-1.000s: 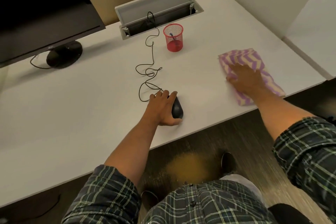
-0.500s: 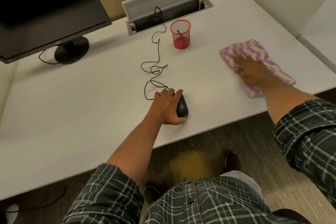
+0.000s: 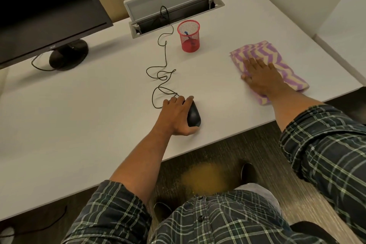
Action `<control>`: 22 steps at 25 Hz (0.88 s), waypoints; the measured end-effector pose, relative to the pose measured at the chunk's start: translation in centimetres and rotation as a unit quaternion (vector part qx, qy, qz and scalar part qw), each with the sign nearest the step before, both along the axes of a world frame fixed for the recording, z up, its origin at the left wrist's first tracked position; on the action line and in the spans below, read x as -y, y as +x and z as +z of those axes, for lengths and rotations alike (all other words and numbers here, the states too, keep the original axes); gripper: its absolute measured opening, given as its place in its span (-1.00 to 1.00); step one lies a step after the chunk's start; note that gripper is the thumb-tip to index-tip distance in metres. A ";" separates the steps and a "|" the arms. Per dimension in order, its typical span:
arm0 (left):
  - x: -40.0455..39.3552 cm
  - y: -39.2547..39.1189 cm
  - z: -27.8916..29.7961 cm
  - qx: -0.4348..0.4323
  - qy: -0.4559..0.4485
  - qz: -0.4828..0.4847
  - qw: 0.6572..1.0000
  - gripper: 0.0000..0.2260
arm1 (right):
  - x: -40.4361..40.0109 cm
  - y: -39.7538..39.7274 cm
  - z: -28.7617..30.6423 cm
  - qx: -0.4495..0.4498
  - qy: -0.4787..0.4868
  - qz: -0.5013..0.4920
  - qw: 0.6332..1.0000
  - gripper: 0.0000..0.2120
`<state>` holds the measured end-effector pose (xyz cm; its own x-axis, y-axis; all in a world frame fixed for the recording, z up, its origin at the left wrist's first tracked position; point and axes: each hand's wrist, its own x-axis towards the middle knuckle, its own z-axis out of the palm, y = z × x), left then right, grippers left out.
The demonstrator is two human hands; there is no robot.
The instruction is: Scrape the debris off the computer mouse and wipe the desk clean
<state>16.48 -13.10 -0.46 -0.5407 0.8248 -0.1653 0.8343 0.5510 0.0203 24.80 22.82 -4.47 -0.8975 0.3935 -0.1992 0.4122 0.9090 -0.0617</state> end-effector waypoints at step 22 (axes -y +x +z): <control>2.9 1.1 -0.6 0.023 0.121 0.092 0.988 -0.11 | 17.4 -1.1 1.9 -0.148 -0.095 0.270 0.947 -0.47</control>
